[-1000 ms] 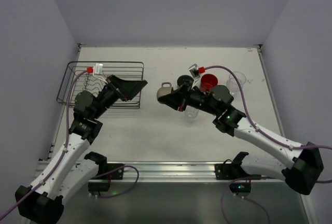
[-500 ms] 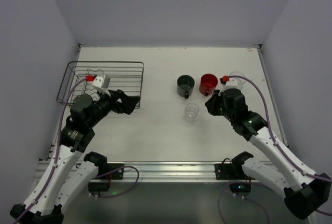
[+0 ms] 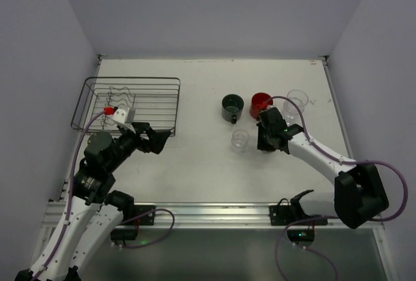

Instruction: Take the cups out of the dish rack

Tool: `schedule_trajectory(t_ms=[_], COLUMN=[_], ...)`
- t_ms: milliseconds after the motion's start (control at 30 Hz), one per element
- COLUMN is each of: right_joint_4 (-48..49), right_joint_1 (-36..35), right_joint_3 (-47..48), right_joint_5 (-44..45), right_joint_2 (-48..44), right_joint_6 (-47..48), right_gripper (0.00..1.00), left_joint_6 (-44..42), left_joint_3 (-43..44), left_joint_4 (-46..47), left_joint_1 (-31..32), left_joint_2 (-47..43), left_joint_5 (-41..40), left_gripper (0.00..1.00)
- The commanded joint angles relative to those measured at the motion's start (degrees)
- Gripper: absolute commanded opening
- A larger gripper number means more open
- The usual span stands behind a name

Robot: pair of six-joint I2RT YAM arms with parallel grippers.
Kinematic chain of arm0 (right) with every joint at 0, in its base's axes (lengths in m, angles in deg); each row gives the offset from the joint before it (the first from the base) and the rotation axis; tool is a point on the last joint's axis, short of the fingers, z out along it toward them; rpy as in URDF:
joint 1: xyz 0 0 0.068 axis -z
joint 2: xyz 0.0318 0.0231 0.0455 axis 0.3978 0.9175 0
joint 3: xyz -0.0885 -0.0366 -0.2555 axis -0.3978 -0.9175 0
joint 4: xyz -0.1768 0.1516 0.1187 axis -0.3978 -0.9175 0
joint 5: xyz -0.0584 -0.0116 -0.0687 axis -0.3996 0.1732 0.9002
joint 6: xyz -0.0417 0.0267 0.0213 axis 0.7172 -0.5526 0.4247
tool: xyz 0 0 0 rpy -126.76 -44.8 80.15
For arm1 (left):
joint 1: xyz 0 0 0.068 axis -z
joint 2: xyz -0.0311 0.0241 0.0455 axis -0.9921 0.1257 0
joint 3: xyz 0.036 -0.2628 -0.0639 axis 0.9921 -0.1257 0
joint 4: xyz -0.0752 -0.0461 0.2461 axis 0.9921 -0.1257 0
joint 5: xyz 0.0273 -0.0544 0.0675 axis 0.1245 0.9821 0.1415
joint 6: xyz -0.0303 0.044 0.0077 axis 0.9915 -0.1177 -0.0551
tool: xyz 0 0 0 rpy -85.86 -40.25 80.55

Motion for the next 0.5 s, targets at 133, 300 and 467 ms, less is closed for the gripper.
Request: schedule_trajectory(t_ms=[133, 300, 467], right_joint_4=[0.0, -0.1, 0.2], right_joint_1=[0.6, 0.6, 0.6], right_joint_3=[4.1, 4.1, 3.8], right_joint_5=[-2.0, -2.5, -2.5], right_joint_2=[7.0, 7.5, 6.4], right_joint_6=[0.1, 0.3, 0.7], right_gripper=[0.06, 0.2, 0.41], left_joint_6=[-1.0, -1.0, -1.0], left_joint_3=[0.0, 0.0, -0.1], left_joint_4=[-0.9, -0.9, -0.9], left_joint_1=[-0.1, -0.1, -0.6], left_joint_2=[-3.5, -3.4, -3.4], left_joint_5=[-0.4, -0.3, -0.2], left_gripper=[1.0, 1.0, 1.0])
